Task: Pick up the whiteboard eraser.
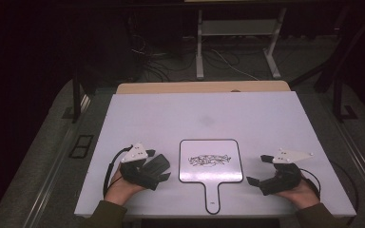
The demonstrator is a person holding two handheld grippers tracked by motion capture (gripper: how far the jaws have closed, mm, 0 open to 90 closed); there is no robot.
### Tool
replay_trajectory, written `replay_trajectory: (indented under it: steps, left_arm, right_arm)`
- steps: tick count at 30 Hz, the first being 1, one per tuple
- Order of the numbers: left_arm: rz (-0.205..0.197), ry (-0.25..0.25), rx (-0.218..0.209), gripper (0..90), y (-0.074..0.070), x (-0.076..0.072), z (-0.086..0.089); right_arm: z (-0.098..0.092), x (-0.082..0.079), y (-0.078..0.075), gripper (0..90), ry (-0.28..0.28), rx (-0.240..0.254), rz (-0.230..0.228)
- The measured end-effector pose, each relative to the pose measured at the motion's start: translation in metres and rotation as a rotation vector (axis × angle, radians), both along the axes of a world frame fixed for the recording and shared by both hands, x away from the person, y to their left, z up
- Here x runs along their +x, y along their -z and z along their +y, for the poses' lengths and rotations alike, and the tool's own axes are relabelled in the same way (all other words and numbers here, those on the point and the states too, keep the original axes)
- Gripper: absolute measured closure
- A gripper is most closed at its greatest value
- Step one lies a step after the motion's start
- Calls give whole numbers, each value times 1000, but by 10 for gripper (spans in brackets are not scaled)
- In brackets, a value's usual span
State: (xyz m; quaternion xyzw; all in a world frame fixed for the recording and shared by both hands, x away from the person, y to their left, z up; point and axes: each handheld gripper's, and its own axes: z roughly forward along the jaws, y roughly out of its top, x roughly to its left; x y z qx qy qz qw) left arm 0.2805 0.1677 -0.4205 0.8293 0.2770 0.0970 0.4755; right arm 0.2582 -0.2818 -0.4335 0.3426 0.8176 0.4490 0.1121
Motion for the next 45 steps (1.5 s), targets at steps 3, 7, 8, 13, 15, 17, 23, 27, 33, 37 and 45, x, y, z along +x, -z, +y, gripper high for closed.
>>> replay_trajectory:
  steps: [3, 7, 8, 13, 15, 17, 23, 27, 33, 37, 45]
  left_arm:
    - [5, -2, 6, 0, 0, 0, -1]
    - [5, -5, 18, 0, -2, 1, -2]
    - [5, -5, 18, 0, -2, 1, -2]
    - [-2, -8, 26, 0, -6, 3, -2]
    - [-9, -13, 34, 0, -7, 3, -2]
    - [-12, -16, 42, 0, -9, 5, -1]
    - [-5, -31, 38, 0, -10, 9, 2]
    - [-7, -37, 39, 0, -10, 11, 4]
    - [-7, -45, 39, 0, -11, 13, 8]
    - [-7, -51, 42, 0, -11, 14, 10]
    - [-2, -71, 55, 0, -11, 16, 20]
  right_arm:
    - [0, 0, 0, 0, -1, 0, -1]
    - [0, 0, 0, 0, -6, 2, -3]
    - [0, 0, 0, 0, -6, 6, -4]
    - [-1, -1, -1, 0, -7, 10, -8]
    - [0, -2, -2, 0, -7, 11, -8]
    - [1, -2, -1, 0, -6, 7, -9]
    - [1, -1, -1, 0, -8, 4, -6]
    - [0, -1, 0, 0, -8, 7, -3]
    - [0, -1, 0, 0, -9, 6, -6]
    - [0, -1, 0, 0, -11, 7, -6]
    - [0, -1, 0, 0, -11, 9, -7]
